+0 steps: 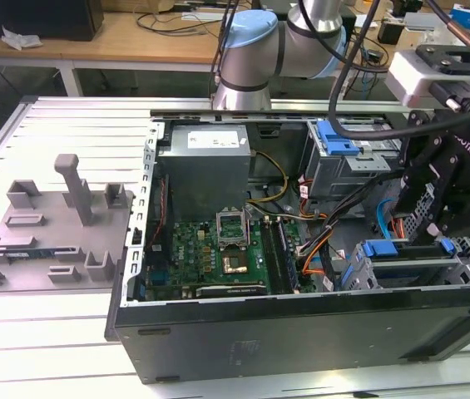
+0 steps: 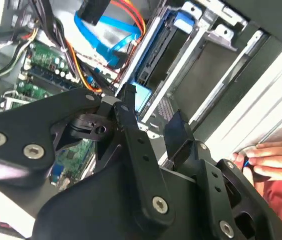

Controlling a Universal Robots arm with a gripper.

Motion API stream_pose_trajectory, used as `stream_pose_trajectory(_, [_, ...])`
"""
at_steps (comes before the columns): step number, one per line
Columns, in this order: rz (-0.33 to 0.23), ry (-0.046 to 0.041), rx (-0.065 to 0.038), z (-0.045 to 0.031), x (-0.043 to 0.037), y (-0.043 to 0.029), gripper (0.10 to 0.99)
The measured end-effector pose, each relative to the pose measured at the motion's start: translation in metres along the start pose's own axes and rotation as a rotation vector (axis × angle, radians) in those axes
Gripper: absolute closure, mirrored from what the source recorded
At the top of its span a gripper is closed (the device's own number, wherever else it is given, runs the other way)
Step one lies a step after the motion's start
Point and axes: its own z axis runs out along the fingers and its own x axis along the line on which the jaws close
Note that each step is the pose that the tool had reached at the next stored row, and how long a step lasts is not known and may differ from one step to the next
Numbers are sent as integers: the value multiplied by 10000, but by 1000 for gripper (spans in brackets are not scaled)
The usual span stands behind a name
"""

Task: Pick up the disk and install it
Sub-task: 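Insert the first disk wire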

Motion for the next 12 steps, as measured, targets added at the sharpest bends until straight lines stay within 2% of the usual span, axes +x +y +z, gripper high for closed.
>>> stream_pose_trajectory(1, [34,462,179,1,-22,8,584])
stream_pose_trajectory(2, [65,804,289,6,-38,15,584])
stream_pose_trajectory(3, [288,814,321,17,-42,14,584])
stream_pose_trajectory(6, [698,833,309,47,-48,25,584])
stream_pose_trajectory(10, [844,850,277,77,-93,51,584])
stream_pose_trajectory(11, [846,882,274,79,-111,53,584])
stream_pose_trajectory(12, [836,1171,283,79,-168,55,584])
